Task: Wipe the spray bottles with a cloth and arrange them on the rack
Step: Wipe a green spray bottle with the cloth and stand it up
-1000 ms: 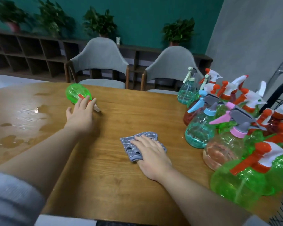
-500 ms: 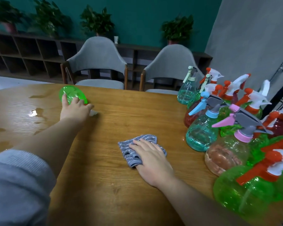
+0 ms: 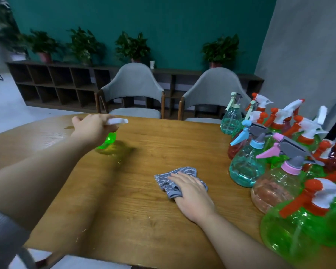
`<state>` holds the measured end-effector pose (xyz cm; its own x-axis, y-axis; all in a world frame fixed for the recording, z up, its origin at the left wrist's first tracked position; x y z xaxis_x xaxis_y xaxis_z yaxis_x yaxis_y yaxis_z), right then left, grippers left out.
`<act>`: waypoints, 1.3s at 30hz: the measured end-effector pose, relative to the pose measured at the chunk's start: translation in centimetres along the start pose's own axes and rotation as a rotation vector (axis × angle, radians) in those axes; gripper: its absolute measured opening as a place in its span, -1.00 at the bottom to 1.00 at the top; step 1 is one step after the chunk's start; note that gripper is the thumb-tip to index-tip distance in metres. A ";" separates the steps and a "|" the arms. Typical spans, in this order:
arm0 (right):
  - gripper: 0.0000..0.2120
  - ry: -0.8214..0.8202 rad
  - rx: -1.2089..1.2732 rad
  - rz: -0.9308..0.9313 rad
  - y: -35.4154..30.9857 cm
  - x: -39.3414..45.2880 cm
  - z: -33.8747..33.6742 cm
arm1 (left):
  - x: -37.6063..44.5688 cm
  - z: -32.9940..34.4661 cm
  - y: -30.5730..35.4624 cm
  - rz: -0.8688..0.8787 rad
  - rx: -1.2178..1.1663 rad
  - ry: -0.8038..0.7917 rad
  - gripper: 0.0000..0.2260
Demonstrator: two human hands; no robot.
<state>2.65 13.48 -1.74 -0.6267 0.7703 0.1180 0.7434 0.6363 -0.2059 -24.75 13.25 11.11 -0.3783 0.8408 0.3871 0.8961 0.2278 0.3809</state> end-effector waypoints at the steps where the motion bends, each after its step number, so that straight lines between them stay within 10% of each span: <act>1: -0.39 0.008 0.011 0.005 0.1 0.0 0.0 | -0.3 -1.0 0.3 -0.005 -0.060 0.014 -0.82; 14: -0.87 0.233 0.820 0.541 4.1 -1.2 -0.4 | -4.5 -7.6 4.2 -0.069 -1.093 -0.039 -0.90; 21: -0.66 0.274 1.568 0.743 0.6 -1.8 -2.3 | -6.5 -5.1 8.1 -0.085 -1.307 -0.191 -0.66; 29: -0.41 0.000 2.161 0.628 -4.4 -3.0 -0.7 | -8.7 -0.9 10.9 -0.211 -1.512 -0.231 -0.87; 35: -0.37 0.078 2.221 0.645 -3.3 -4.3 -0.9 | -11.8 2.8 9.5 -0.286 -1.505 -0.101 -0.35; 39: -0.39 0.114 2.183 0.620 -2.9 -4.7 -1.5 | -16.2 7.7 11.0 -0.155 -1.323 -0.305 -0.18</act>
<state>3.78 8.04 -0.25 -0.4254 0.8396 -0.3379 -0.5724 -0.5388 -0.6182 -6.97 5.92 2.56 -0.2339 0.9629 0.1343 -0.1047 -0.1622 0.9812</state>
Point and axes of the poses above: each hand's wrist, its own x-axis towards the middle knuckle, its own z-axis out of the palm, y = z × x, the point moved 8 cm from there along x, towards the middle knuckle, and after that the axes turned 11 degrees about -x, right-handed, at the moved point
